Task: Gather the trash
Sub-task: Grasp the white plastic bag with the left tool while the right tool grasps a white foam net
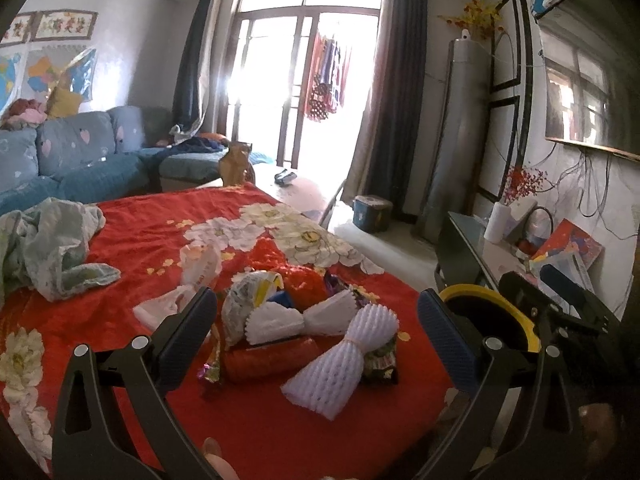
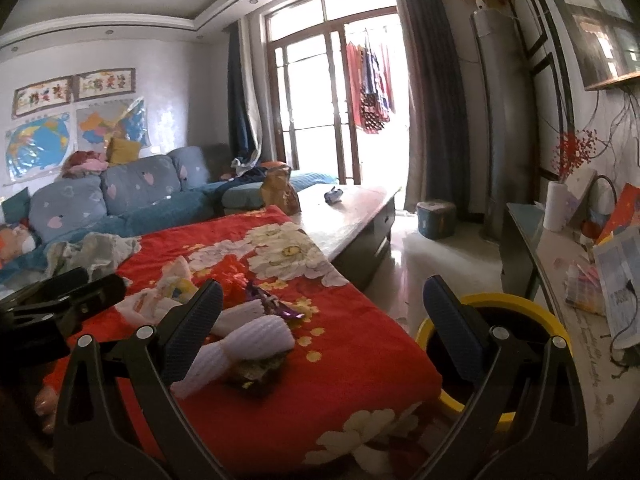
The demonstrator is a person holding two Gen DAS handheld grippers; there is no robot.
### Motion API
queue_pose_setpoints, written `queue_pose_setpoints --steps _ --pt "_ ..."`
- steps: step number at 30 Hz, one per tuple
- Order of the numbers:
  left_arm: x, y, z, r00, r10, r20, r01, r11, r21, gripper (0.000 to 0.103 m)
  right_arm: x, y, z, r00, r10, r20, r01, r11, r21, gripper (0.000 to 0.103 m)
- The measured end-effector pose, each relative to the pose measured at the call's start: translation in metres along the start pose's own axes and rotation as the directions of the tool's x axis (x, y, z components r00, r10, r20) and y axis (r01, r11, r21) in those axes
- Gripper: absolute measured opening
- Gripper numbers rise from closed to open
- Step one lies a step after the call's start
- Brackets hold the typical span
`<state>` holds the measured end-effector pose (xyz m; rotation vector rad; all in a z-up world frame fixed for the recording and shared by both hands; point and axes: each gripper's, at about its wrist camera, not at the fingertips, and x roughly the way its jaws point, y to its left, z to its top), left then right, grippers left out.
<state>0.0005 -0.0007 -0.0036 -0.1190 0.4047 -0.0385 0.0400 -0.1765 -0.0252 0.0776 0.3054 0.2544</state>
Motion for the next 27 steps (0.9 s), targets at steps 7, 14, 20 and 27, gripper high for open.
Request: queue_pose_setpoints --steps 7,14,20,27 --pt "0.012 0.016 0.001 0.999 0.016 -0.034 -0.017 0.999 -0.029 0.097 0.017 -0.012 0.005 0.998 -0.021 -0.060 0.022 1.000 0.016 0.092" --pt "0.020 0.046 0.008 0.996 0.082 -0.027 -0.084 0.994 -0.076 0.097 0.039 -0.002 0.008 0.991 0.033 -0.131 -0.031 0.999 0.011 0.092" --pt "0.021 0.080 0.016 0.988 0.149 -0.029 -0.151 0.980 -0.131 0.097 0.060 0.034 0.007 0.967 0.149 -0.207 -0.164 0.984 -0.061 0.092" --pt "0.024 0.126 0.019 0.974 0.216 -0.063 -0.225 0.955 -0.194 0.097 0.079 0.090 -0.002 0.921 0.248 -0.299 -0.324 0.916 -0.237 0.092"
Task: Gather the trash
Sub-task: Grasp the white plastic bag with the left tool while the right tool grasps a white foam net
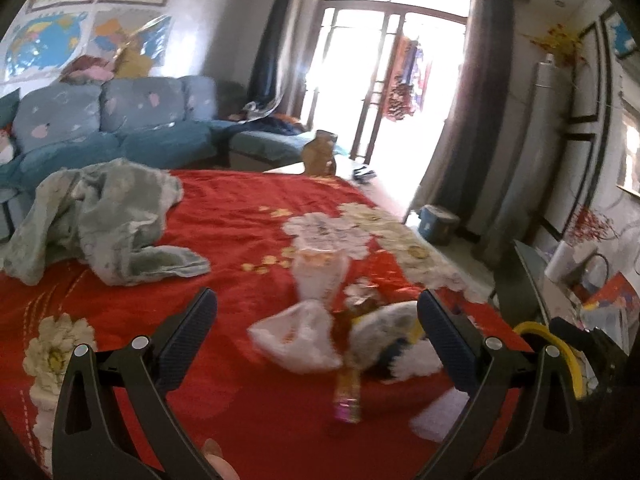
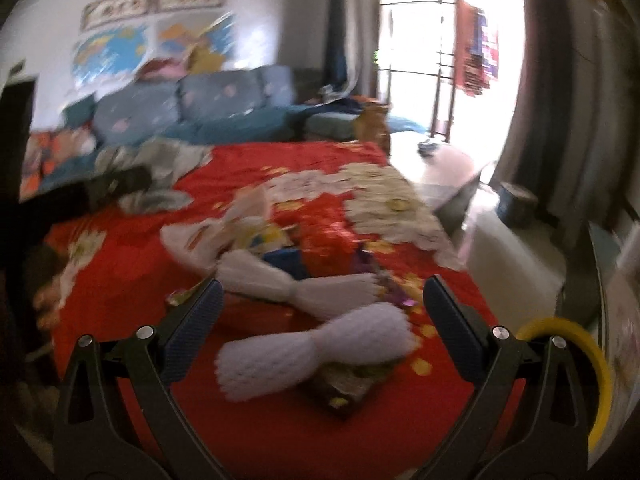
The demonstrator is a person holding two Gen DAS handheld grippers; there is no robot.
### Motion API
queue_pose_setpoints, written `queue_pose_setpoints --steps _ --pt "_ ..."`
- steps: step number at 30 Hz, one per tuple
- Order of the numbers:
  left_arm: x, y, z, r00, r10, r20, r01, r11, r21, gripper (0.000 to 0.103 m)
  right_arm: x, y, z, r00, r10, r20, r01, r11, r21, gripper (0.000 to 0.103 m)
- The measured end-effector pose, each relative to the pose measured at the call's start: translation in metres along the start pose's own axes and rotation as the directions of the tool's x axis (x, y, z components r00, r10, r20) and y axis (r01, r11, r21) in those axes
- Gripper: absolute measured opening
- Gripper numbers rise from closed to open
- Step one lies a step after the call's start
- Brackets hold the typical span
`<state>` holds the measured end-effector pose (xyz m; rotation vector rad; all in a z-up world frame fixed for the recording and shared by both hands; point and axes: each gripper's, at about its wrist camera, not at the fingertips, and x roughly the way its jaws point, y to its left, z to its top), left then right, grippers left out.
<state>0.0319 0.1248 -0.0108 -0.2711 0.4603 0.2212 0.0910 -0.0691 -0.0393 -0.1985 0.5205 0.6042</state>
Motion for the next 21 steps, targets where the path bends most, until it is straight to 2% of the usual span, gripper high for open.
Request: queue_pose_setpoints --steps 6,10,13,16,17,20,21 --pt "0.013 0.030 0.002 0.998 0.041 -0.049 -0.043 0.998 -0.036 0.097 0.023 0.022 0.005 0.997 0.056 -0.057 -0.060 0.994 -0.086 0.092" --pt "0.028 0.045 -0.003 0.995 0.004 -0.101 -0.011 0.997 -0.071 0.097 0.041 0.034 0.008 0.993 0.061 -0.100 -0.075 0.987 -0.142 0.091" --pt "0.046 0.054 -0.008 0.986 -0.040 -0.164 0.023 0.994 -0.103 0.097 0.052 0.041 0.008 0.990 0.061 -0.125 -0.084 0.979 -0.185 0.090" --pt "0.062 0.057 -0.012 0.971 -0.096 -0.218 0.068 0.989 -0.131 0.096 0.062 0.048 0.007 0.987 0.053 -0.151 -0.087 0.970 -0.228 0.088" --pt "0.068 0.057 -0.014 0.961 -0.119 -0.249 0.086 0.987 -0.138 0.096 0.064 0.049 0.007 0.986 0.055 -0.159 -0.093 0.967 -0.235 0.087" --pt "0.081 0.055 -0.018 0.950 -0.131 -0.283 0.095 0.986 -0.137 0.096 0.071 0.052 0.006 0.981 0.063 -0.182 -0.107 0.963 -0.247 0.080" --pt "0.085 0.055 -0.019 0.947 -0.137 -0.291 0.100 0.985 -0.139 0.096 0.073 0.052 0.005 0.979 0.068 -0.190 -0.115 0.962 -0.248 0.074"
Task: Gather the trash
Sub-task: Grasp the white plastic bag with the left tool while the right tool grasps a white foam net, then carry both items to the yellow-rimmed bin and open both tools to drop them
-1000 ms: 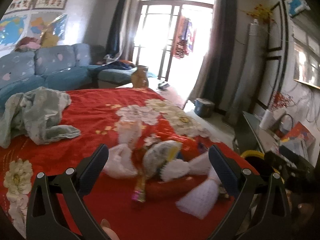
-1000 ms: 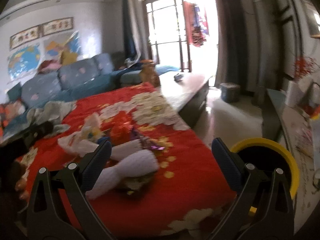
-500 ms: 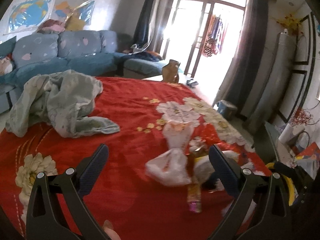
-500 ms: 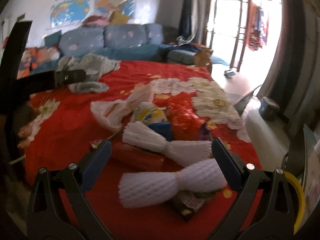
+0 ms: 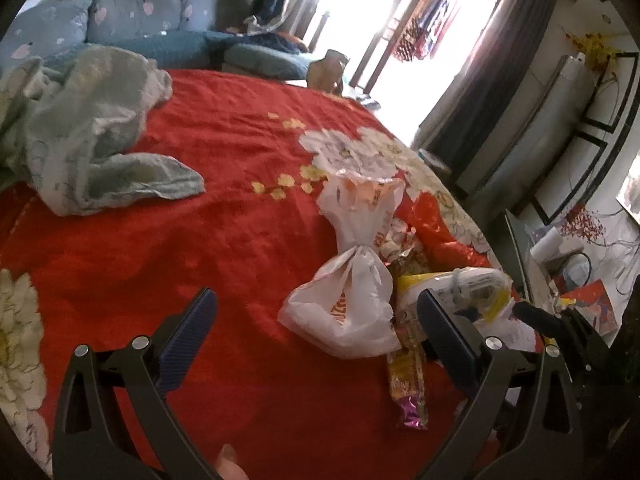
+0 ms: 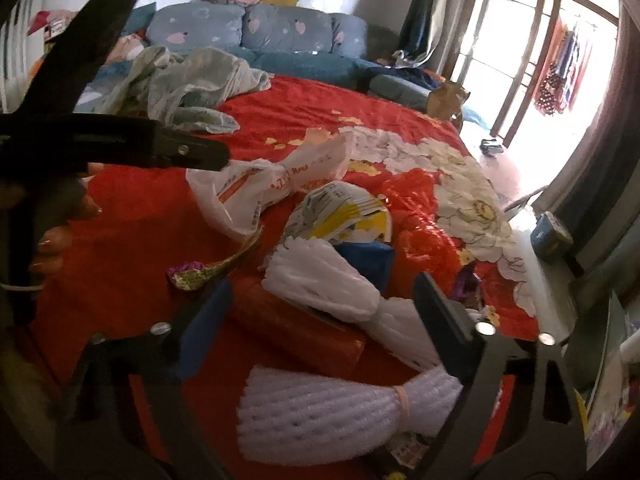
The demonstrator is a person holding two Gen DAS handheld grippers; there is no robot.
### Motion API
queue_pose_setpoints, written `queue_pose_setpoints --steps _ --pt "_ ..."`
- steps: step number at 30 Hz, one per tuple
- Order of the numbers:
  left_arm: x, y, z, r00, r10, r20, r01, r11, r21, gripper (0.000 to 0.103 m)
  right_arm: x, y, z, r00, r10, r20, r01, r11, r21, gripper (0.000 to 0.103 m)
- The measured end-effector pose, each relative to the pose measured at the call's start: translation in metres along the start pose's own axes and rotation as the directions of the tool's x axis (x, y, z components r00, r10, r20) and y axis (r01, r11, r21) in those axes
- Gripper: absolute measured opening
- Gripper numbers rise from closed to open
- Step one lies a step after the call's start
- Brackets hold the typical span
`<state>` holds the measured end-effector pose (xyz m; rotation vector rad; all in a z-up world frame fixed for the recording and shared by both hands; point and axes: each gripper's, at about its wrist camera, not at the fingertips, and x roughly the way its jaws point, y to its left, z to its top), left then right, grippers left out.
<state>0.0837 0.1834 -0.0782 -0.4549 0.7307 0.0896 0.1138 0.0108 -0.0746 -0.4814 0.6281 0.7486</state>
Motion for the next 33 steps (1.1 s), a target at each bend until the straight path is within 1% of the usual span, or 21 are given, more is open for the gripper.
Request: queue_pose_setpoints --steps 2,4,5,6,7,8,10,12,13,16,22,25,28,33 --pt "0.009 -0.001 0.001 1.000 -0.013 -0.026 0.013 1.000 -0.006 0.096 0.006 0.001 0.001 1.000 0.008 -0.011 -0.008 1.000 -0.003 0.065" --pt "0.018 -0.001 0.000 0.999 -0.020 -0.050 0.019 1.000 -0.017 0.096 0.009 0.000 0.000 0.999 0.024 -0.021 -0.024 1.000 -0.002 0.046" --pt "0.022 0.000 0.000 0.998 -0.028 -0.060 0.026 0.999 -0.028 0.094 0.009 -0.001 0.000 0.999 0.032 -0.022 -0.032 0.999 0.001 0.043" --pt "0.025 0.000 -0.001 0.997 -0.033 -0.065 0.031 0.999 -0.033 0.092 0.010 -0.002 0.000 0.999 0.040 -0.021 -0.040 0.999 0.005 0.037" --pt "0.028 -0.001 -0.001 0.997 -0.037 -0.074 0.035 0.999 -0.035 0.081 0.009 -0.004 -0.001 0.999 0.049 -0.011 -0.049 0.999 0.014 0.029" --pt "0.031 -0.002 -0.002 0.996 -0.040 -0.085 0.038 0.999 -0.034 0.069 0.007 -0.006 -0.001 0.998 0.061 -0.002 -0.061 0.998 0.025 0.027" --pt "0.033 -0.004 -0.003 0.994 -0.048 -0.097 0.045 0.999 -0.030 0.063 0.004 -0.012 -0.001 0.997 0.080 0.017 -0.080 0.996 0.048 0.021" --pt "0.032 -0.006 -0.002 0.996 -0.036 -0.085 0.035 0.999 -0.019 0.055 0.000 -0.017 0.000 0.996 0.082 0.044 -0.085 0.994 0.067 0.019" --pt "0.031 -0.006 -0.002 0.996 -0.037 -0.078 0.035 0.999 -0.016 0.049 -0.002 -0.020 0.000 0.995 0.084 0.055 -0.088 0.993 0.075 0.017" --pt "0.022 -0.007 0.002 0.998 -0.039 -0.042 0.038 0.999 -0.013 0.037 -0.012 -0.029 0.003 0.990 0.097 0.106 -0.109 0.988 0.114 0.016" --pt "-0.009 -0.019 0.014 0.997 -0.047 0.060 0.045 0.999 0.031 0.032 -0.031 -0.047 0.010 0.974 0.107 0.200 -0.143 0.974 0.176 0.015" --pt "-0.026 -0.030 0.019 0.992 -0.058 0.108 0.051 0.997 0.063 0.031 -0.043 -0.057 0.013 0.961 0.120 0.250 -0.176 0.961 0.214 0.015" --pt "-0.037 -0.039 0.021 0.989 -0.073 0.132 0.062 0.994 0.089 0.031 -0.053 -0.066 0.015 0.950 0.115 0.291 -0.189 0.953 0.239 0.015" --pt "-0.048 -0.052 0.021 0.984 -0.097 0.148 0.081 0.990 0.112 0.031 -0.065 -0.081 0.016 0.936 0.075 0.344 -0.177 0.944 0.278 0.014"
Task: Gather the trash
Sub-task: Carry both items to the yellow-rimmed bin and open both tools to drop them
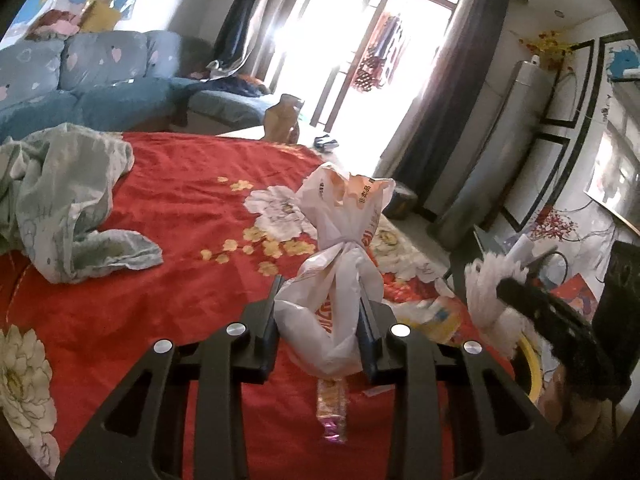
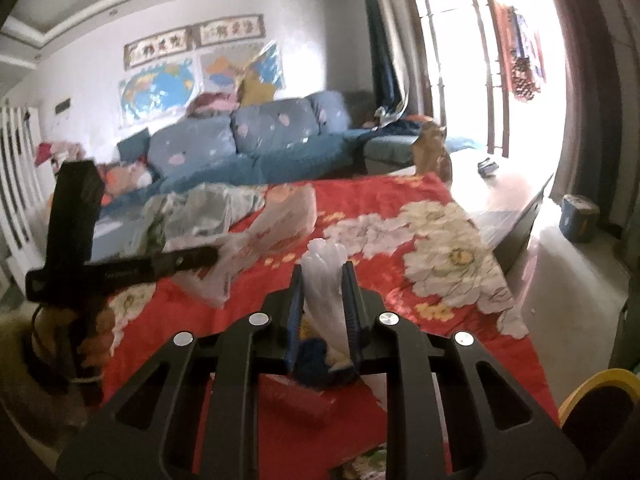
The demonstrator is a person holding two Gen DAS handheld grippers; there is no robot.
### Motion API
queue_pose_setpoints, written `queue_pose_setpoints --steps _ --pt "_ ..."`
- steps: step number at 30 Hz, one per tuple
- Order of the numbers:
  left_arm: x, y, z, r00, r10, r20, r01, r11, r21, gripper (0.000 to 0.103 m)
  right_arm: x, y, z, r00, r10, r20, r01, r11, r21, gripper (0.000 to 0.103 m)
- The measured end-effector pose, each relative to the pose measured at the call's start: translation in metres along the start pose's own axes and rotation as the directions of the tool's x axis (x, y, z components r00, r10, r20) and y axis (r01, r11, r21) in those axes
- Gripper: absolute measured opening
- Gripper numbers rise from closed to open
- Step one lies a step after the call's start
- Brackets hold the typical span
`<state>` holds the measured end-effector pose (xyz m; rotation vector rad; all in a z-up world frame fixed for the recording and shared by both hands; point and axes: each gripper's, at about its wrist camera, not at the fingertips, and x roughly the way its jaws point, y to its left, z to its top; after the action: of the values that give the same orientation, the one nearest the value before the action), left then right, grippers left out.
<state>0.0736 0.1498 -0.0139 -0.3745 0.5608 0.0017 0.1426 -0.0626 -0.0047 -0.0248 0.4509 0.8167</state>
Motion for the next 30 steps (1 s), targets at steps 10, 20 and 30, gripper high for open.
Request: queue_pose_setpoints --steps 10,20,30 --pt "-0.009 -0.024 -0.001 0.999 -0.050 0.002 0.050 0.998 0.048 0.030 -0.027 -0.035 0.010 0.997 -0.027 0.076 0.019 0.994 0.108 0.014" --pt "-0.001 -0.075 -0.005 0.991 -0.128 -0.025 0.130 0.984 0.121 0.030 -0.063 -0.073 0.002 0.988 -0.120 0.098 0.104 0.982 0.158 0.014" --pt "0.018 -0.118 -0.020 0.978 -0.188 -0.087 0.201 0.961 0.189 0.030 -0.083 -0.108 -0.022 0.968 -0.240 0.075 0.216 0.946 0.241 0.014"
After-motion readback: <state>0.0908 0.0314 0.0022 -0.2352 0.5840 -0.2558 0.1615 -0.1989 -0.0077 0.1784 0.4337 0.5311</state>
